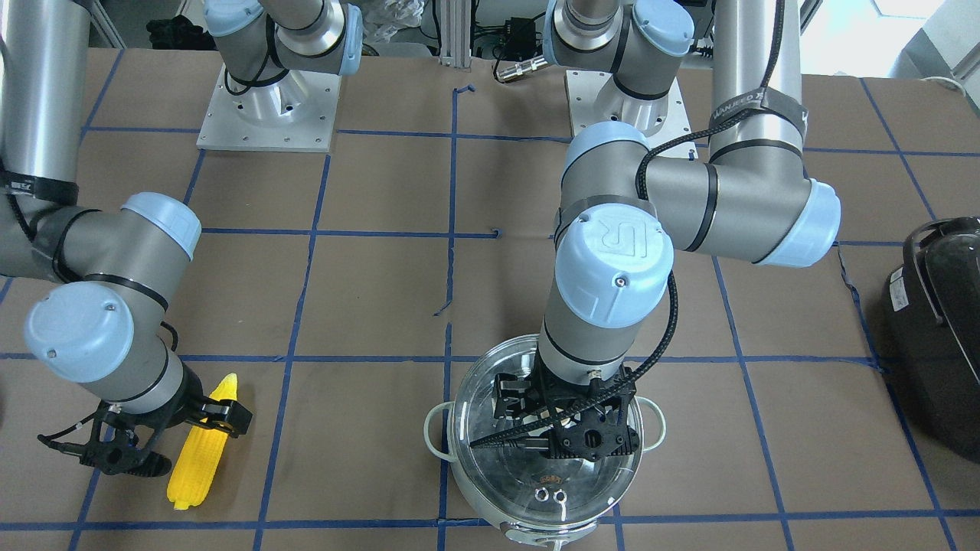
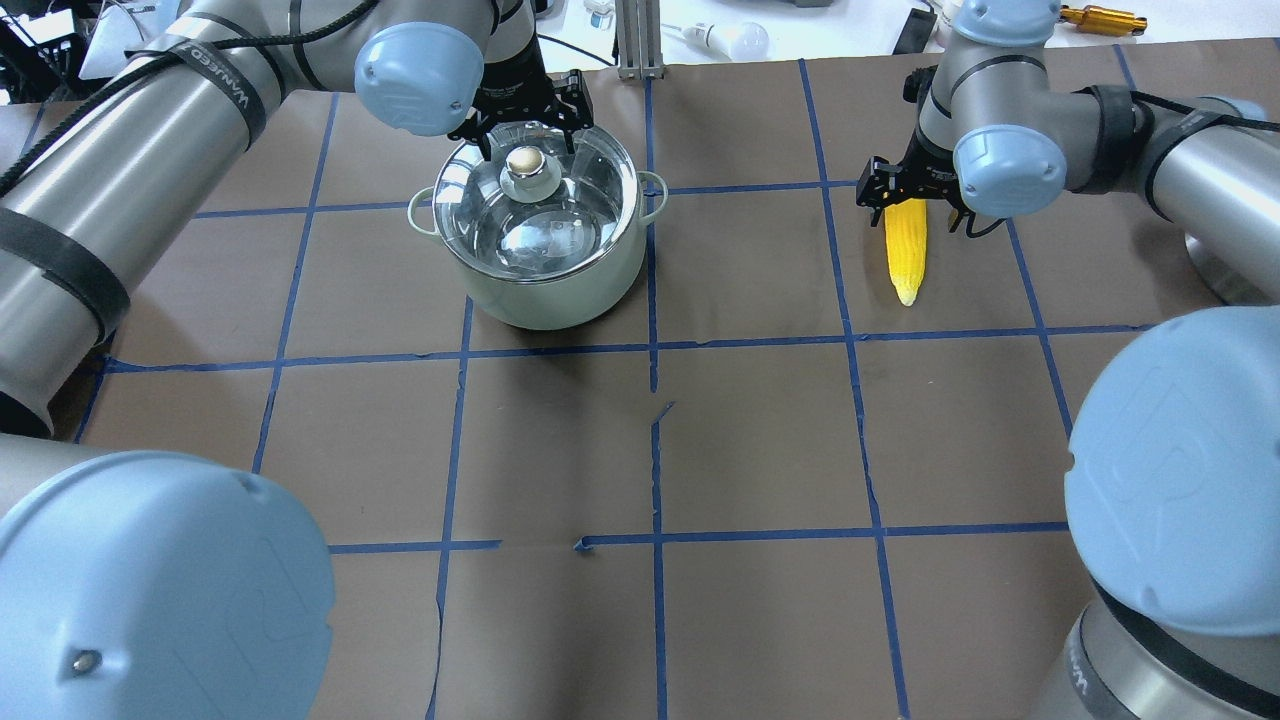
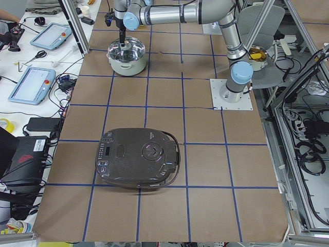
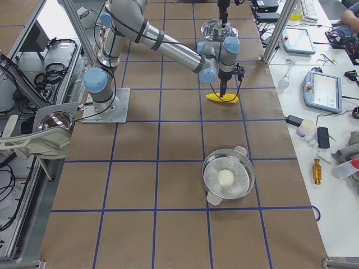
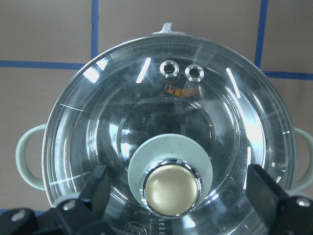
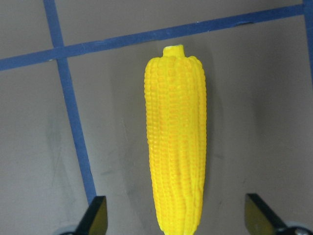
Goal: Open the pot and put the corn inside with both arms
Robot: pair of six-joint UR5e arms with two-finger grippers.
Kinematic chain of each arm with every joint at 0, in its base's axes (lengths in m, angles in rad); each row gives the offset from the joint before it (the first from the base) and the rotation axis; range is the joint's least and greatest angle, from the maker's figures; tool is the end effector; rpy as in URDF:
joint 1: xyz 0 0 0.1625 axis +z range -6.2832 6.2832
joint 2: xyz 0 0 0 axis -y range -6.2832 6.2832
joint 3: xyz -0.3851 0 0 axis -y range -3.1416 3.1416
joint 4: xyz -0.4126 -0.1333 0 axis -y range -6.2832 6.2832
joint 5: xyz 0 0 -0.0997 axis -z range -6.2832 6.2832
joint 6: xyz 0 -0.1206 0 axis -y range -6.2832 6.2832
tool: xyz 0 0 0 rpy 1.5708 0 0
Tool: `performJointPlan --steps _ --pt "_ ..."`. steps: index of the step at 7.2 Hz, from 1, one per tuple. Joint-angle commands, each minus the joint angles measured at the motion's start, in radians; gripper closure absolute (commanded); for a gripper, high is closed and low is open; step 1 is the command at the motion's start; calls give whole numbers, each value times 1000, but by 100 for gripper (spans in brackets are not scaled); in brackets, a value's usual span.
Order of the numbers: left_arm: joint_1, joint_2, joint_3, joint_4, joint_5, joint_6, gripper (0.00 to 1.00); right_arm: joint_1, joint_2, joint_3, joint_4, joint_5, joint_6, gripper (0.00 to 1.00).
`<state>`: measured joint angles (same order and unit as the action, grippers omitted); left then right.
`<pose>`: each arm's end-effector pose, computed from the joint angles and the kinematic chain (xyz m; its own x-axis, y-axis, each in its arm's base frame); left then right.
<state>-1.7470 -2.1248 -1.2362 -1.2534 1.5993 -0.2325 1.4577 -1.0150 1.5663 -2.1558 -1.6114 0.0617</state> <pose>-0.2534 -0.6825 0.2900 -0.9983 -0.0579 -0.0051 -0.0571 0.9932 -0.1017 0.0533 -0.6686 0.1564 -0.9838 0.1751 0.0384 0.1738 0.9841 -0.0361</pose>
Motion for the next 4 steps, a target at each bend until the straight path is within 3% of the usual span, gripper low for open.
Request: performJointPlan --steps 1,2,3,4 --pt "0 -1 -15 2 -1 -4 29 -6 67 -2 -51 -5 0 0" --pt "0 -1 -12 2 -4 2 52 -8 78 -2 -53 -5 0 0" --pt "4 3 -11 2 -25 5 64 -8 78 -2 -53 -10 0 10" --pt "11 19 -12 2 -13 5 71 -11 78 -2 -53 -12 0 57"
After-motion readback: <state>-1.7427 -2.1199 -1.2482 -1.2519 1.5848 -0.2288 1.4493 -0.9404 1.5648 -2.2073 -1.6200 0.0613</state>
